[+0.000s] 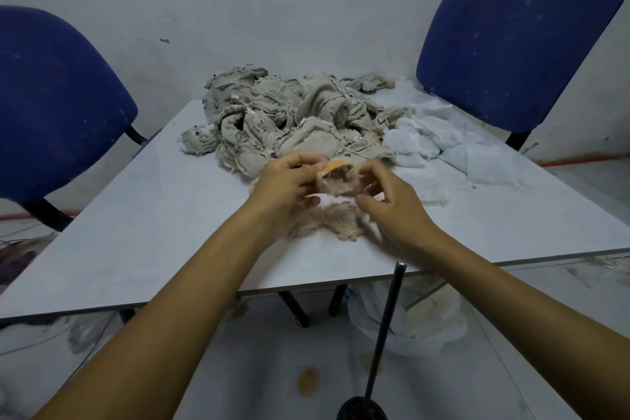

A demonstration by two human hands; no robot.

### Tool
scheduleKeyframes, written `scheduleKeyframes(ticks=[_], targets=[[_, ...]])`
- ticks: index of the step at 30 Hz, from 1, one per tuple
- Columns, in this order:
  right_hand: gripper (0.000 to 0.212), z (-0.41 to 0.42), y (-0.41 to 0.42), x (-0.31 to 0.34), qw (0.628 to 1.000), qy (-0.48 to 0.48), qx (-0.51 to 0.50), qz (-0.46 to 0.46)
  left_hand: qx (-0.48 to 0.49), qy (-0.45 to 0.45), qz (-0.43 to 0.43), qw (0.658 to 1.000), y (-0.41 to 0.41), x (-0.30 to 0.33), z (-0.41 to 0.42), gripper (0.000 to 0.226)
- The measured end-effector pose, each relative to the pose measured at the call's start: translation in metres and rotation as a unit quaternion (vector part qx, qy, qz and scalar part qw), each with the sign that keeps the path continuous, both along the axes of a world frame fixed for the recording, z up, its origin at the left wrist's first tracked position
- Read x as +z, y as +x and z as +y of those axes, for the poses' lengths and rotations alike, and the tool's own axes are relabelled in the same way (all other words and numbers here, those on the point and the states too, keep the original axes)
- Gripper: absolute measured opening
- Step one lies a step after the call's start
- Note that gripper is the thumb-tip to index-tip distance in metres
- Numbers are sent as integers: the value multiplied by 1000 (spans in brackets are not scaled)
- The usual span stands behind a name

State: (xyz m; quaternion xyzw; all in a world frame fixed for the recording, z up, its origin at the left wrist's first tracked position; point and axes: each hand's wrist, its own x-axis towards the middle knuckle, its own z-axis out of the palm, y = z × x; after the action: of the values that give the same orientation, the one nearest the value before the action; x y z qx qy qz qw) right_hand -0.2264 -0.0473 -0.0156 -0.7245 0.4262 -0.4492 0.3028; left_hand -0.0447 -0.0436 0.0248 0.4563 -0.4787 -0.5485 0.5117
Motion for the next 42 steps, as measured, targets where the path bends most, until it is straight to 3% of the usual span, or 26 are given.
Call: scheduleKeyframes(ticks=[2,3,5,6,8,12,15,18,23,26,29,33,38,42], targets=[[39,-2,2,-2,998,-27,-25,58,-82,18,4,997,6,1,2,26],[36,-3,3,-3,995,-32,-23,97,-93,3,-42,995,8,-2,2,24],[22,-5,6,-7,986,-44,0,158,-58,-75,-210,973,9,-10,3,19],[19,-6,7,-8,985,-53,11,166,-26,-125,-299,946,10,-15,3,13],[23,-6,6,-8,989,-53,21,140,-3,-182,-396,900,10,-20,4,9],[30,-7,2,-8,996,-38,1,75,-81,-154,-443,879,8,-28,2,32],[21,-8,3,-8,996,-44,-25,69,-74,-185,-494,846,2,-31,-1,31],[10,-8,3,-10,996,-32,-26,75,-57,-186,-480,856,0,-34,-3,28],[26,-10,3,-12,988,-39,-24,147,8,-201,-411,889,2,-44,-8,21],[40,-12,2,-12,988,-38,-35,147,28,-169,-288,942,5,-47,-11,27],[38,-13,2,-12,987,-36,-35,153,9,-138,-185,973,7,-46,-10,27],[38,-14,0,-14,991,-24,-42,124,-31,-145,-157,976,5,-43,-6,28],[49,-15,0,-14,992,-24,-29,124,-35,-175,-201,963,5,-43,-3,38],[33,-14,-1,-15,994,-19,-47,101,-30,-172,-198,965,6,-46,-4,35]])
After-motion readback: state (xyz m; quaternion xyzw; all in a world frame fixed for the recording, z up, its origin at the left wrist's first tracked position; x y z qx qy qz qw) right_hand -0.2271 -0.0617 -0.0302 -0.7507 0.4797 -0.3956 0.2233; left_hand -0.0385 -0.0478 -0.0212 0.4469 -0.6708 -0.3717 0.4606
